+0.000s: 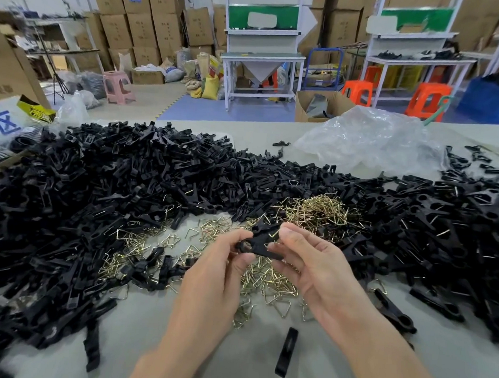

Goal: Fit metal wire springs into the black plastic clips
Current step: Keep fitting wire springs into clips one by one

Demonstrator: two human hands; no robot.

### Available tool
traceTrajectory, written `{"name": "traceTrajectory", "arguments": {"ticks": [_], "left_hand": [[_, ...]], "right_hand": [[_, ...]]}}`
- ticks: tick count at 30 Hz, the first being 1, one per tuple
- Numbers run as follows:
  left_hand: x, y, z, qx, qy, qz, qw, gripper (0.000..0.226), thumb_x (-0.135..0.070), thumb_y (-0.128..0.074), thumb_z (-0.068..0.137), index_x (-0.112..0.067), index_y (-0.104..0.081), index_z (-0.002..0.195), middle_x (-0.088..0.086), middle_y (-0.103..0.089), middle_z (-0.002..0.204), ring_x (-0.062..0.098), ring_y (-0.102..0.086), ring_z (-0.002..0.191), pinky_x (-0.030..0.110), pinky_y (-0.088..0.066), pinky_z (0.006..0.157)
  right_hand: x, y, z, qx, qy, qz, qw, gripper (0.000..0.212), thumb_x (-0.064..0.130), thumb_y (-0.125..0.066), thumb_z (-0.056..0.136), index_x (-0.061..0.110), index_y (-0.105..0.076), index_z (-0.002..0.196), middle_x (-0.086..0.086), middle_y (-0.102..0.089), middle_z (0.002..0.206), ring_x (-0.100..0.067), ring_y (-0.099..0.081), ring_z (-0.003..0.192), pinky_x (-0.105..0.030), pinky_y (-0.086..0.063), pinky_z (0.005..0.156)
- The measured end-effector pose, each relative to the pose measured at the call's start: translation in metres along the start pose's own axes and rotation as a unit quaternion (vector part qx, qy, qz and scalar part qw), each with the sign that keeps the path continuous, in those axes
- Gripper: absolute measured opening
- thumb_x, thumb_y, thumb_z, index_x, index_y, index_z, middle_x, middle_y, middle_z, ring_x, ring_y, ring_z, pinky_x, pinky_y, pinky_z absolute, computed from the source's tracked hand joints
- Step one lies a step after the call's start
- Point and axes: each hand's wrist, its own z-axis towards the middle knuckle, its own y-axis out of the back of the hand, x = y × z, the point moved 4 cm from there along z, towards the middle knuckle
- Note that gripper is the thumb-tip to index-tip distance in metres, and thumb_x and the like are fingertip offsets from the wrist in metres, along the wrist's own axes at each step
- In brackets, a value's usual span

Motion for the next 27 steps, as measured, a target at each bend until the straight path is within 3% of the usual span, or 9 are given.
{"name": "traceTrajectory", "arguments": {"ticks": [6, 12, 17, 21, 25, 27], "left_hand": [[0.003, 0.004, 0.001, -0.025, 0.01, -0.006, 1.0, 0.023, -0.047, -0.044, 0.096, -0.063, -0.046, 0.114, -0.025, -0.064, 0.091, 0.003, -0.057, 0.068, 0.009, -0.039, 0.059], [0.002, 0.0, 0.0, -0.016, 0.018, -0.017, 1.0, 0.022, -0.038, -0.049, 0.098, -0.043, -0.053, 0.119, -0.025, -0.064, 0.094, -0.003, -0.059, 0.073, 0.007, -0.039, 0.062], [0.003, 0.001, 0.0, -0.019, 0.022, -0.016, 0.999, 0.025, -0.033, -0.051, 0.097, -0.046, -0.052, 0.119, -0.028, -0.065, 0.103, -0.003, -0.063, 0.091, 0.01, -0.044, 0.074], [0.006, 0.0, 0.0, -0.011, 0.025, -0.017, 0.999, 0.033, -0.019, -0.057, 0.1, -0.045, -0.053, 0.12, -0.027, -0.066, 0.104, -0.002, -0.064, 0.095, 0.016, -0.048, 0.079], [-0.004, 0.0, 0.0, -0.007, -0.008, -0.008, 1.0, 0.027, -0.037, -0.048, 0.1, -0.058, -0.045, 0.116, -0.028, -0.064, 0.103, 0.001, -0.063, 0.086, 0.013, -0.046, 0.07], [-0.004, -0.001, -0.001, -0.011, -0.004, -0.012, 1.0, 0.021, -0.04, -0.046, 0.101, -0.052, -0.047, 0.117, -0.029, -0.064, 0.103, 0.0, -0.063, 0.087, 0.012, -0.045, 0.071]], "right_hand": [[0.0, 0.002, 0.0, -0.001, 0.001, 0.001, 1.0, 0.012, 0.023, -0.079, 0.068, 0.023, -0.083, 0.079, -0.004, -0.078, 0.09, -0.014, -0.074, 0.082, -0.024, -0.059, 0.066], [-0.011, -0.005, -0.001, 0.006, 0.006, 0.0, 1.0, 0.014, 0.025, -0.077, 0.069, 0.022, -0.083, 0.082, -0.009, -0.079, 0.1, -0.016, -0.076, 0.086, -0.025, -0.06, 0.068], [-0.021, -0.008, 0.0, 0.015, -0.032, 0.057, 0.998, 0.039, 0.022, -0.077, 0.071, 0.005, -0.072, 0.106, -0.014, -0.077, 0.108, -0.019, -0.076, 0.091, -0.025, -0.061, 0.071], [-0.019, -0.009, -0.002, 0.046, -0.045, 0.084, 0.994, 0.038, 0.02, -0.075, 0.079, 0.002, -0.071, 0.112, -0.017, -0.075, 0.113, -0.021, -0.074, 0.094, -0.028, -0.062, 0.078], [-0.014, -0.005, -0.001, 0.032, -0.025, 0.064, 0.997, 0.031, 0.02, -0.074, 0.082, 0.004, -0.069, 0.108, -0.017, -0.075, 0.113, -0.023, -0.073, 0.096, -0.034, -0.06, 0.09], [-0.015, -0.006, -0.002, 0.041, -0.032, 0.049, 0.997, 0.036, 0.023, -0.073, 0.084, 0.001, -0.069, 0.112, -0.017, -0.074, 0.117, -0.025, -0.072, 0.104, -0.037, -0.058, 0.095]]}}
